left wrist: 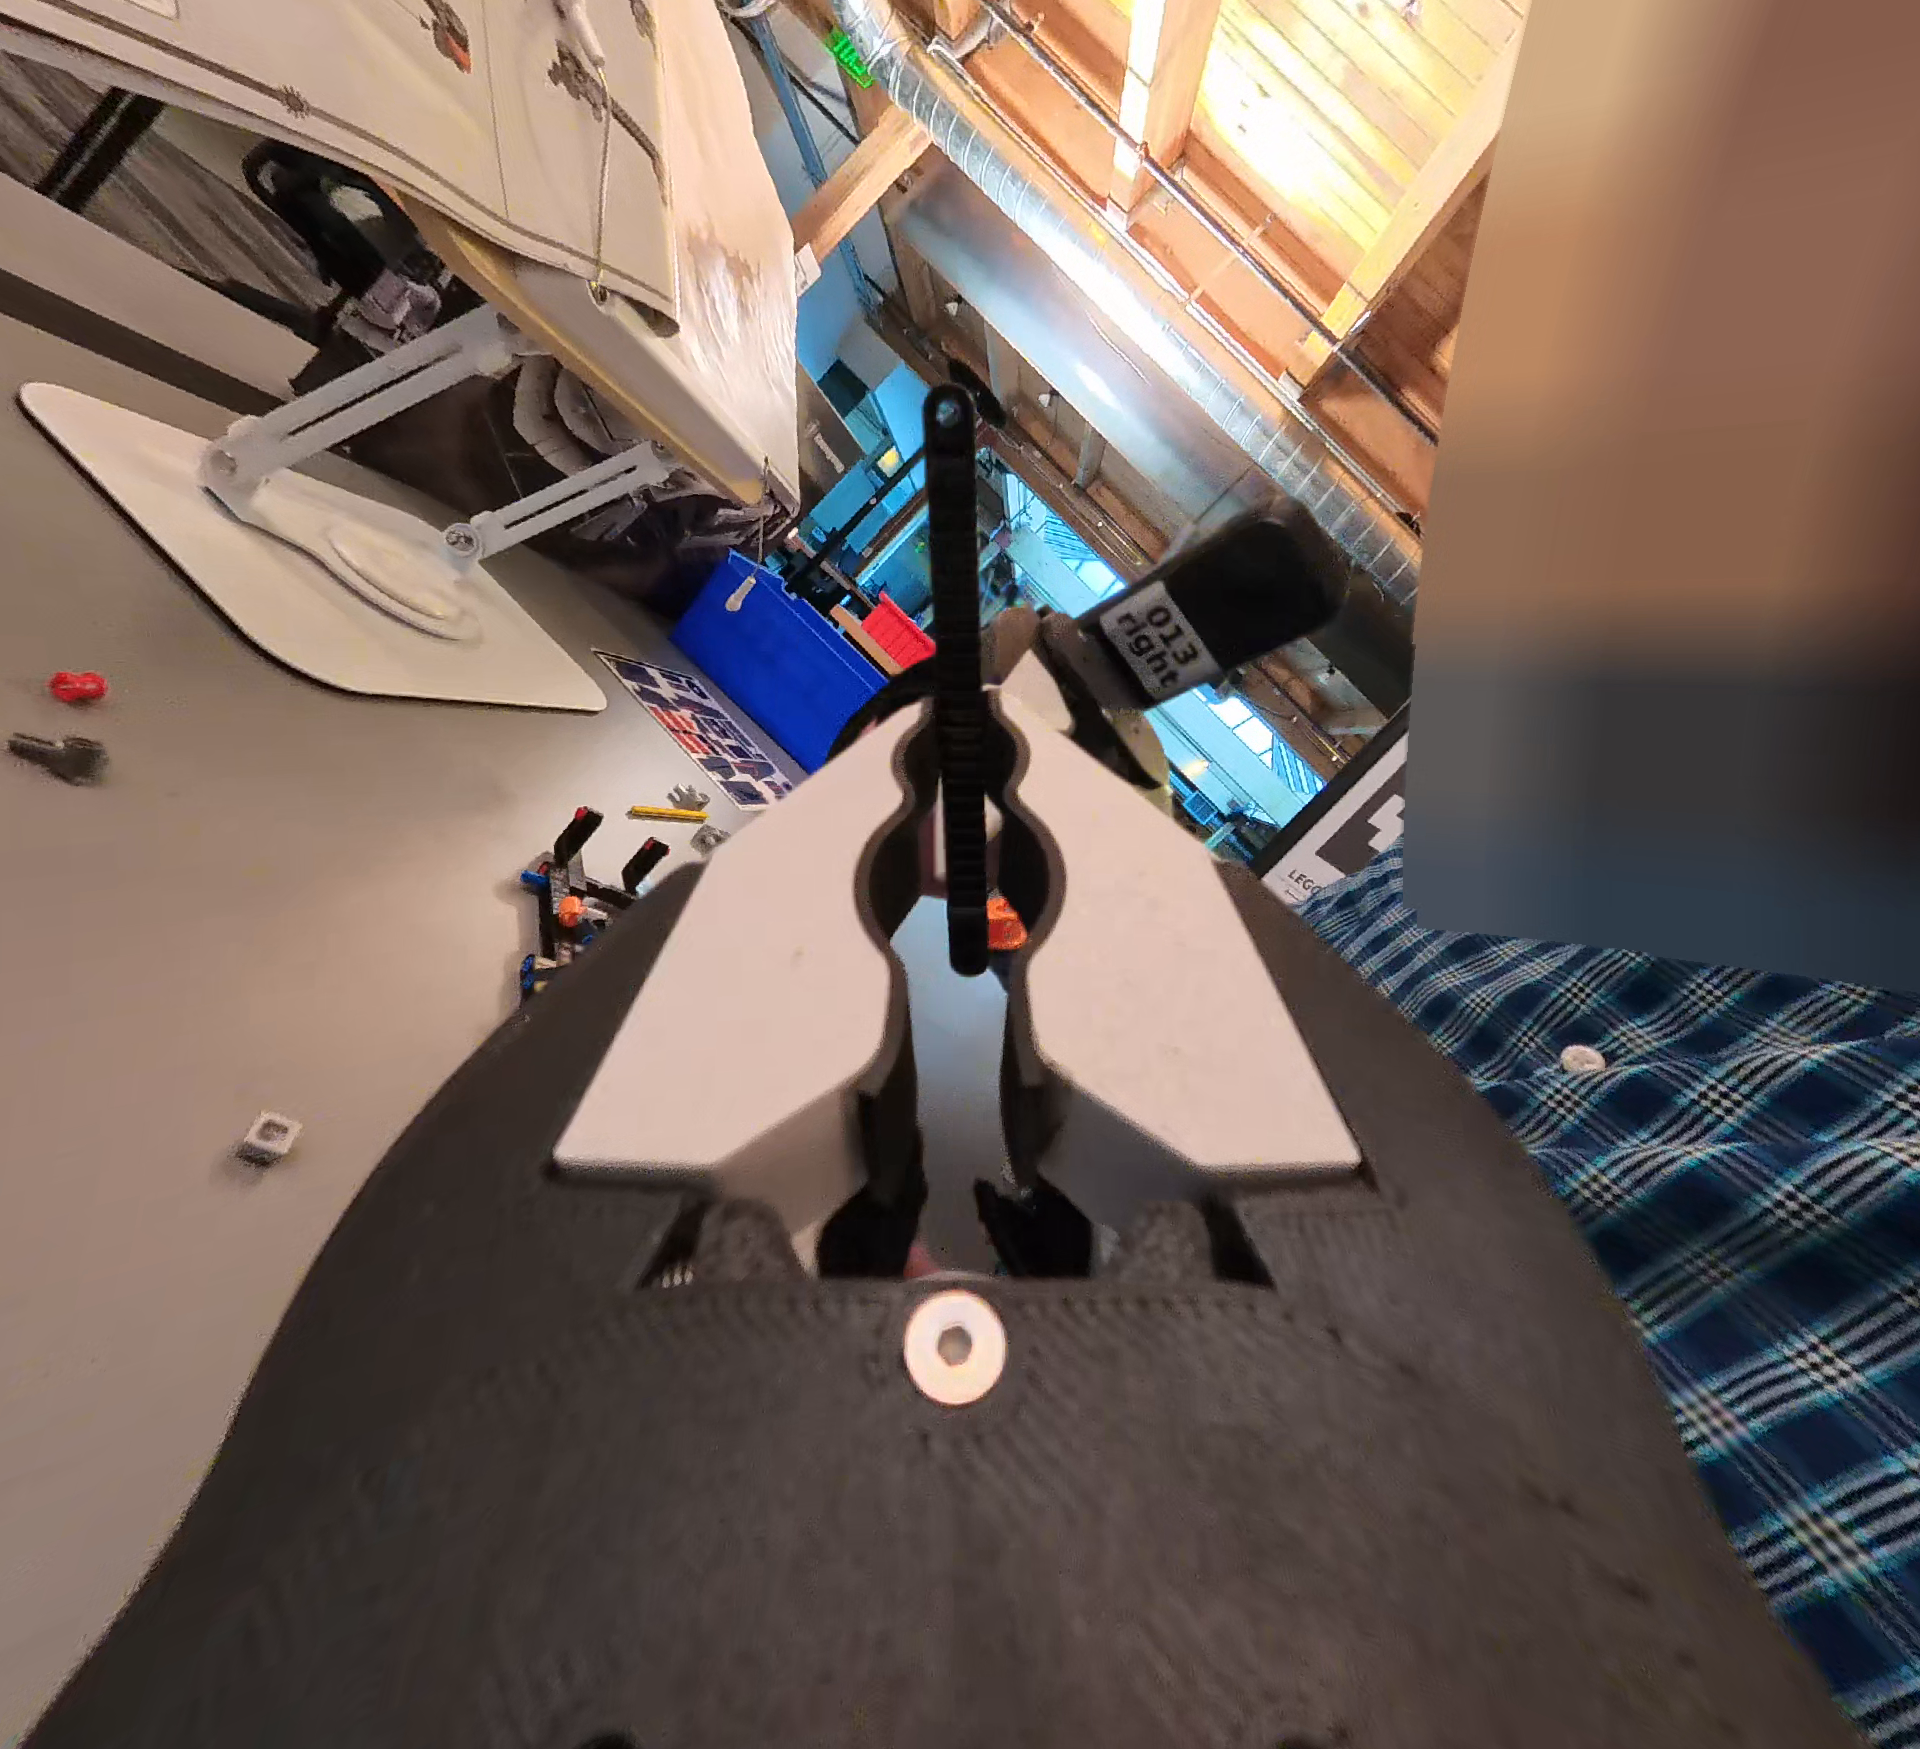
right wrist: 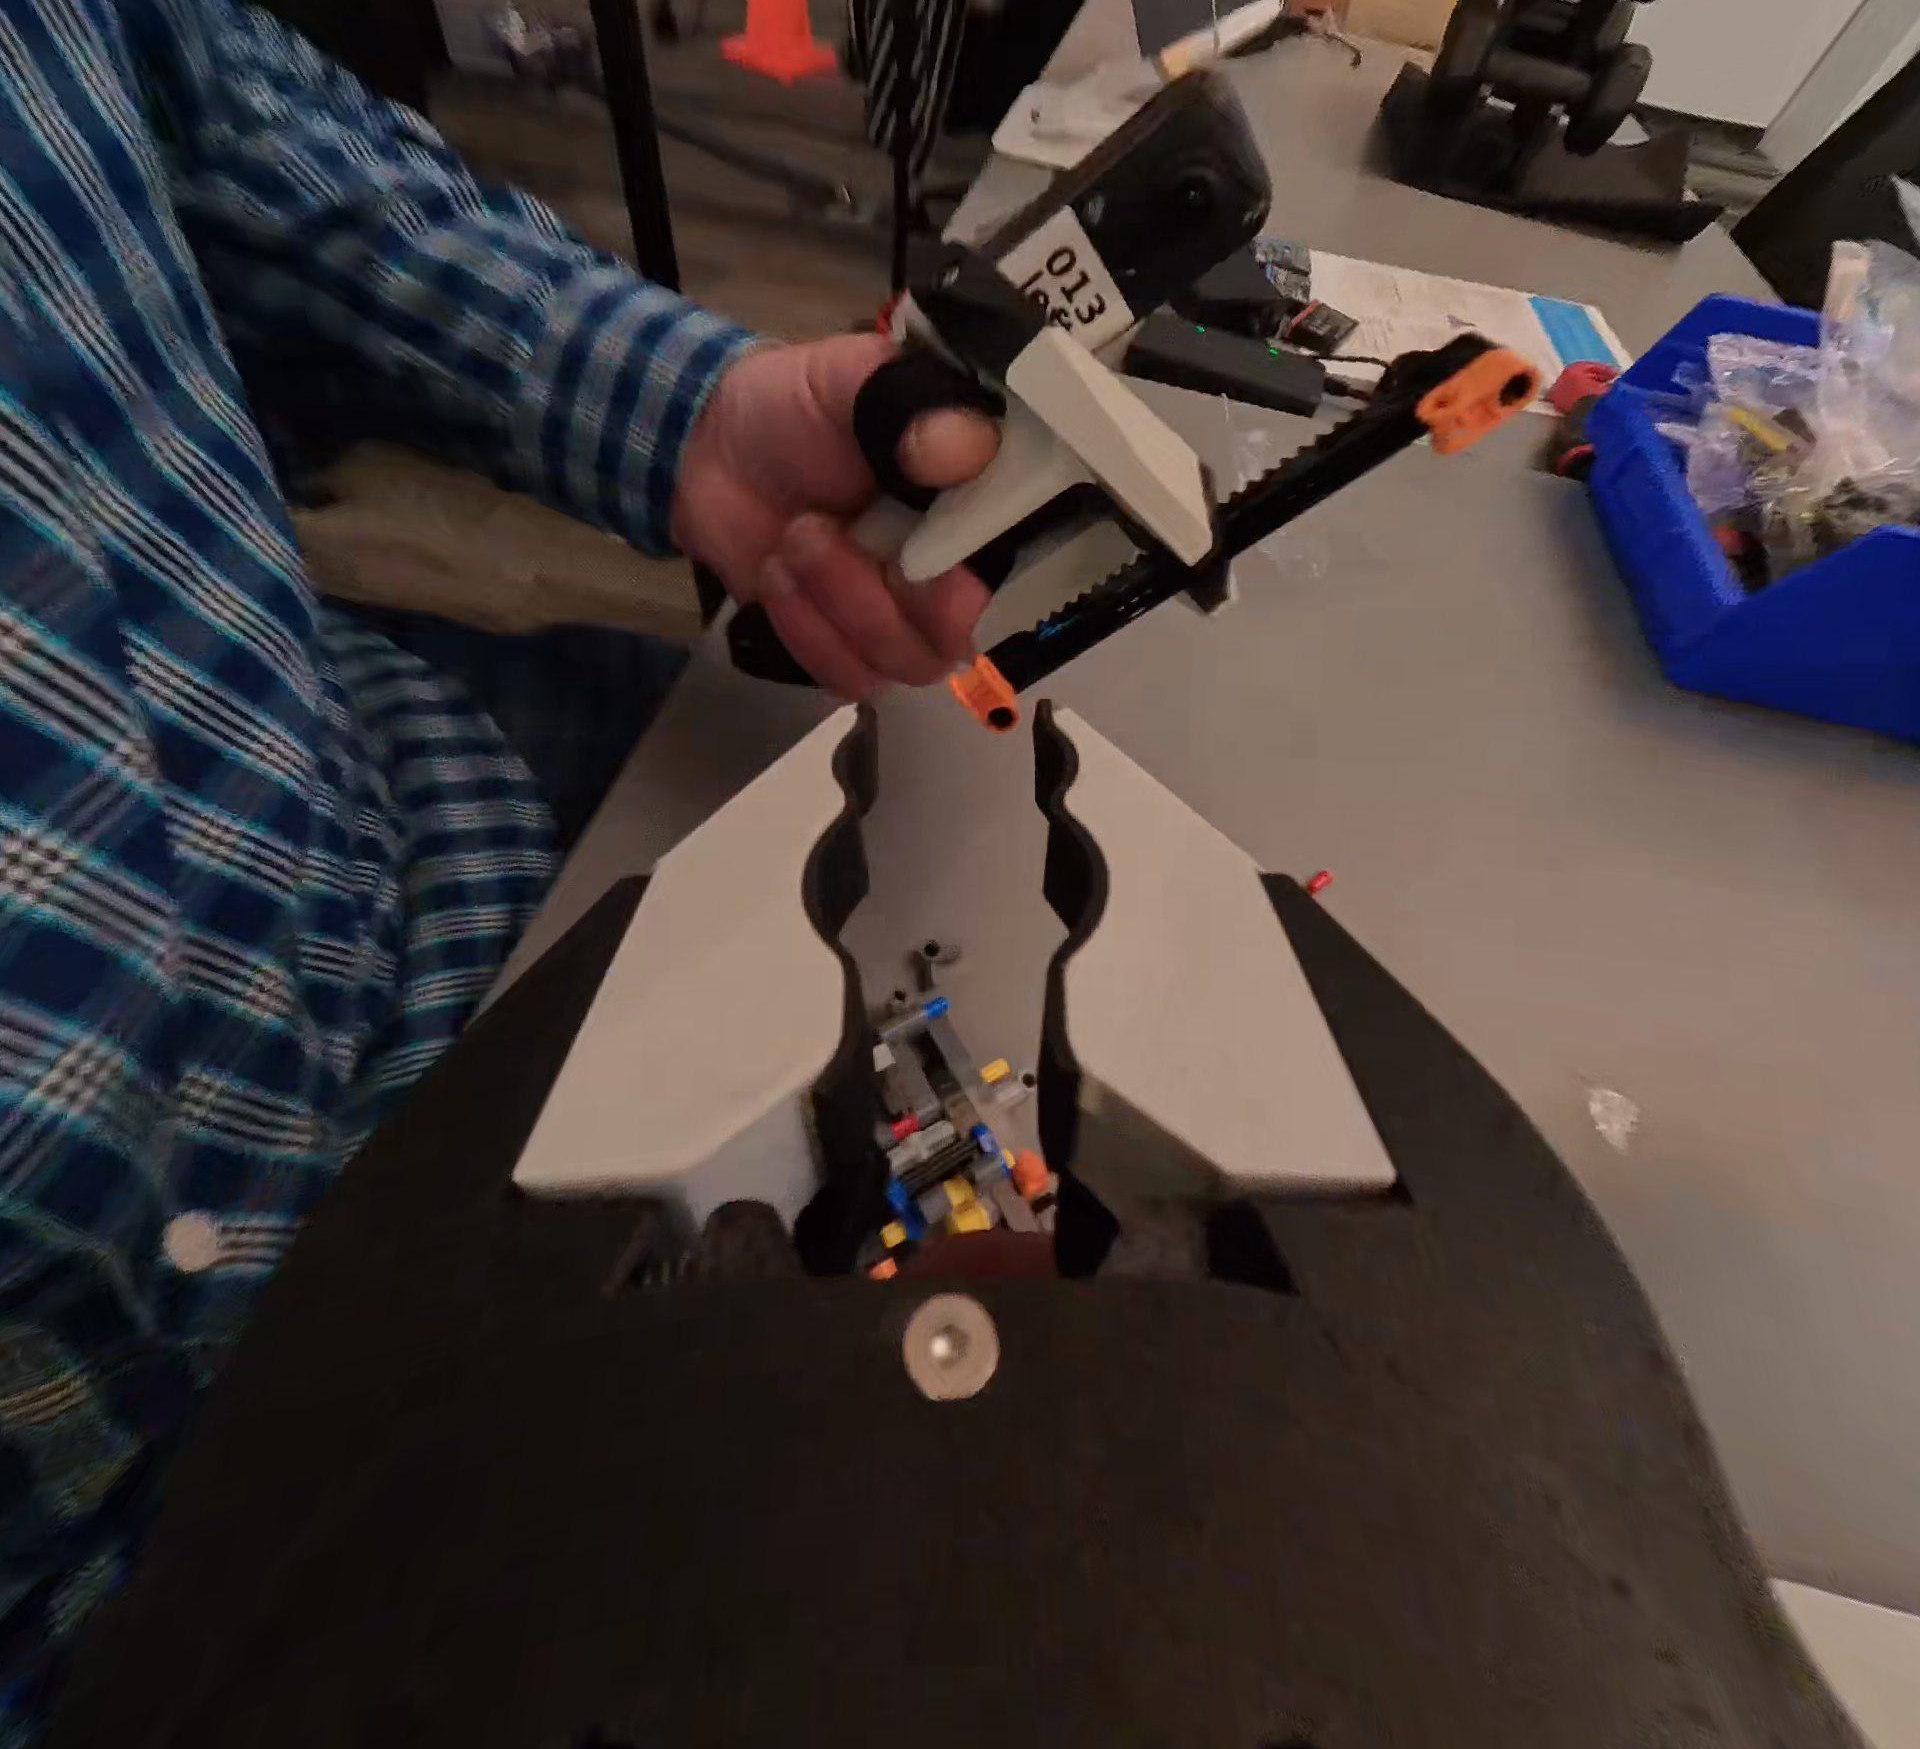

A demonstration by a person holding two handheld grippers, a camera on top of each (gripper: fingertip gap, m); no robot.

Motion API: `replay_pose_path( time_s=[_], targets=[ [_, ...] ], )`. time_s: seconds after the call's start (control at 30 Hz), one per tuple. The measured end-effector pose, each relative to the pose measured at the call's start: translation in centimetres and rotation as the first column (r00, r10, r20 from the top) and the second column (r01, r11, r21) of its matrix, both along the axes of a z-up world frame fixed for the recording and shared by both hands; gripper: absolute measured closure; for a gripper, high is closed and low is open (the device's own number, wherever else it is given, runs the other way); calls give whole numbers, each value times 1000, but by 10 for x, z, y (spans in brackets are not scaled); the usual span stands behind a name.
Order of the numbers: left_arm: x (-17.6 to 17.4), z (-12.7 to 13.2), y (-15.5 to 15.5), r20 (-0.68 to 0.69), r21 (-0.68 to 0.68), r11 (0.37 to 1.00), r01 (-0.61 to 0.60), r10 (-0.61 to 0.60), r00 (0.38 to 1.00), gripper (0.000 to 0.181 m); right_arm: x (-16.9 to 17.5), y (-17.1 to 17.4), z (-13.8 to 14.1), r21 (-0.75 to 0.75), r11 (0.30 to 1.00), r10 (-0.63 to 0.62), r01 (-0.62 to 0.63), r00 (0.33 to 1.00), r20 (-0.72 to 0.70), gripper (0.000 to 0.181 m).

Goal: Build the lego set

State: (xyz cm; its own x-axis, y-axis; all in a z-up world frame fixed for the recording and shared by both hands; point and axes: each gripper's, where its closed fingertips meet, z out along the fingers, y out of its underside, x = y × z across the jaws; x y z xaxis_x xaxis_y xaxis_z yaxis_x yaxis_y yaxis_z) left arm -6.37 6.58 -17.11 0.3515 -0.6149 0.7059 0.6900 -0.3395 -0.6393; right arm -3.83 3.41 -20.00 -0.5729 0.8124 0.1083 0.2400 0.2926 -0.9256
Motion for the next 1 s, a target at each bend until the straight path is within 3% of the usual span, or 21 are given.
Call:
replay_pose_path(
  time_s=[0.1,0.23,0.43,0.57,0.8,1.0],
  targets=[
    [6,3,-3,-16,11,1000,10,-10,1000,175,-7,-2,-5,49,998,-26,26,1000,-17,169],
    [6,3,-1,-17,15,1000,3,-2,1000,176,-7,-3,-5,27,999,-25,26,1000,-19,173],
    [11,5,-5,-102,68,998,-10,17,995,175,-8,-3,-6,-262,964,-27,43,997,66,177],
    [10,3,-4,-123,81,997,-19,29,992,175,-11,-4,-11,-414,908,-11,71,989,145,177],
    [11,-1,-4,-181,100,995,-24,42,983,175,-15,-4,-15,-680,724,86,113,964,252,177],
    [7,-1,-1,-169,87,995,-40,54,984,175,-17,-5,-14,-715,692,102,100,967,233,177]
  ],
)
